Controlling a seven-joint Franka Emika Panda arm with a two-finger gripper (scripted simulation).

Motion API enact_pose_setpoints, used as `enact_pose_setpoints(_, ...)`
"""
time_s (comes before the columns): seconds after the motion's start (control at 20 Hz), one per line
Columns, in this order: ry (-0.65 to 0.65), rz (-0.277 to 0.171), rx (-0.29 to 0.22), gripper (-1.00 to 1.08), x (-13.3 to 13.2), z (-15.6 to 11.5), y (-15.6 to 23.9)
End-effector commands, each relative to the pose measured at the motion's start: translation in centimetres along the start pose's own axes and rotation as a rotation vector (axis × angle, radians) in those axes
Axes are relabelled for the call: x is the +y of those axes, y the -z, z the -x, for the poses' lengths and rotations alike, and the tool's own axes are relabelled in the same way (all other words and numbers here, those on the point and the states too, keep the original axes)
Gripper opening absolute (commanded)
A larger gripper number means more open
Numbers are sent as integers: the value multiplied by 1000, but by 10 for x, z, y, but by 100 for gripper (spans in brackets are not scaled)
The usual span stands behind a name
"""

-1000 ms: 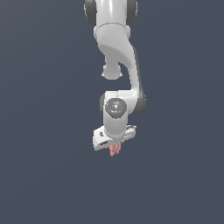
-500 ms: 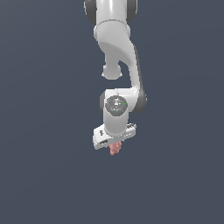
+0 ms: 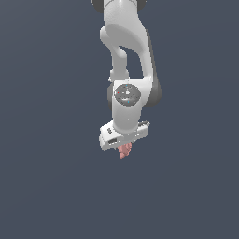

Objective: Pick up the object and move it to a goal position.

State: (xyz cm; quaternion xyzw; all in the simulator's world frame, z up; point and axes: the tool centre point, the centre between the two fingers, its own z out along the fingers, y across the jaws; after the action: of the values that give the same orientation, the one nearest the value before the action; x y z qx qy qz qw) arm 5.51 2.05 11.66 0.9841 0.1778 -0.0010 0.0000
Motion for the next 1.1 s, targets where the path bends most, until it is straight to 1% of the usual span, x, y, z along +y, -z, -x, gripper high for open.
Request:
enact_pose_setpoints(0.0,0,1,1,-100,-5,4,23)
enact_pose_setpoints(1.05,1,1,2,-100,-56,46,265)
